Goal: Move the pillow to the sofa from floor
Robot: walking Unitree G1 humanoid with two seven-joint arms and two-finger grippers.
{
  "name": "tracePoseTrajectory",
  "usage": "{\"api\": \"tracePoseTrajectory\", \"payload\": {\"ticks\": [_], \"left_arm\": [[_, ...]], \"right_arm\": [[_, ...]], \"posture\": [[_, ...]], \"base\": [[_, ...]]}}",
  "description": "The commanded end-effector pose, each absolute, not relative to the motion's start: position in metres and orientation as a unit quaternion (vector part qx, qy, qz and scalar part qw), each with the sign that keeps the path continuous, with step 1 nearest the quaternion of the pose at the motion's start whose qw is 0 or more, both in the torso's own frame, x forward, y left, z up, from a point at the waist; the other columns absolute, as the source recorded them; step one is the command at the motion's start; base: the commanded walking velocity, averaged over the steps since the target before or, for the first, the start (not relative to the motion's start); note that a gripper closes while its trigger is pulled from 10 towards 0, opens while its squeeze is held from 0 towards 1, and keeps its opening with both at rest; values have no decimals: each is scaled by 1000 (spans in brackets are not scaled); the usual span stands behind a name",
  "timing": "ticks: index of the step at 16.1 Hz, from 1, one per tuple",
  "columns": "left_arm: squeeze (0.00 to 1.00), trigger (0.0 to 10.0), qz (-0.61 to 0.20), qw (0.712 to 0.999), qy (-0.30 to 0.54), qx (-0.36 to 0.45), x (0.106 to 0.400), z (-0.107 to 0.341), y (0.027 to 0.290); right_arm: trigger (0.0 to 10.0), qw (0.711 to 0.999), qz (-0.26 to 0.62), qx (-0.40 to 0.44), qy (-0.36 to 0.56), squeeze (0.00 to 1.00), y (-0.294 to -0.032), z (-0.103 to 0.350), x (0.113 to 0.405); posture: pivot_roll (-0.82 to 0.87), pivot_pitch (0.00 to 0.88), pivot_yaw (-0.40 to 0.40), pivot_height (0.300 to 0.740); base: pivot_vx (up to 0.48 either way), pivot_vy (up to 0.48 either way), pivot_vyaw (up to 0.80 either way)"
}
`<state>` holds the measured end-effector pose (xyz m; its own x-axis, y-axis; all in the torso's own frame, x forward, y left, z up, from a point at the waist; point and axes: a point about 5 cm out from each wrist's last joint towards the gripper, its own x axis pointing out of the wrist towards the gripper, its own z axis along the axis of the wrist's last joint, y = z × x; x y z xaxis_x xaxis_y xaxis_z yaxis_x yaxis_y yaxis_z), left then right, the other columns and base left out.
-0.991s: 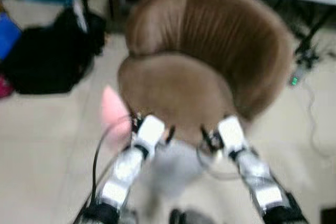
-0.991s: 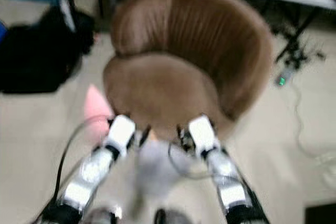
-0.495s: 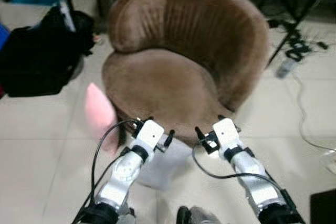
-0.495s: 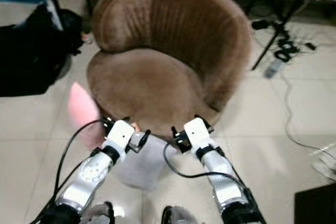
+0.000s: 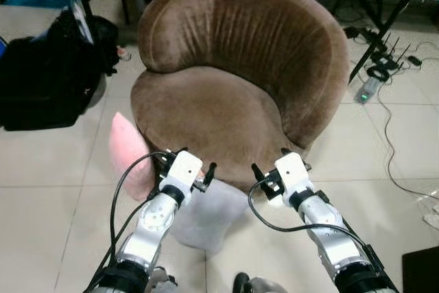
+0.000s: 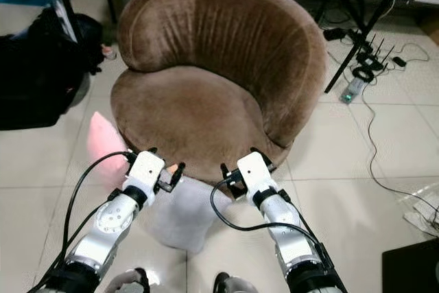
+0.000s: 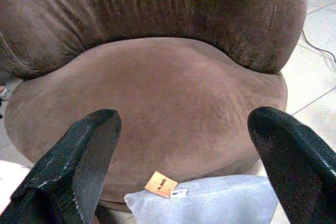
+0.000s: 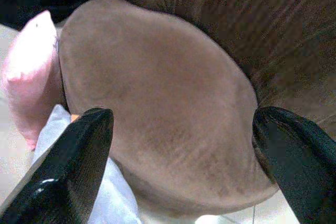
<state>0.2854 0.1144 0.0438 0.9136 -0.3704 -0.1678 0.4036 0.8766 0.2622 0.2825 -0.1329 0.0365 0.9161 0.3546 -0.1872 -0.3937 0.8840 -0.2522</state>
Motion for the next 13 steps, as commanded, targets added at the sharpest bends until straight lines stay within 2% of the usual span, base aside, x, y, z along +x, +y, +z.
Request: {"api": "tracePoseTrajectory", "payload": {"ticks": [1,13], "left_arm": [[0,10000,-199,965,68,153,285,40,114],[0,10000,-196,964,64,167,292,44,118]], "right_arm": [[10000,968,189,-148,72,0,-137,35,283],[10000,970,177,-153,67,0,-141,36,283]], "posture": [[113,163,-93,740],[102,140,-83,740]], "base": [[0,0,0],[0,0,0]]}}
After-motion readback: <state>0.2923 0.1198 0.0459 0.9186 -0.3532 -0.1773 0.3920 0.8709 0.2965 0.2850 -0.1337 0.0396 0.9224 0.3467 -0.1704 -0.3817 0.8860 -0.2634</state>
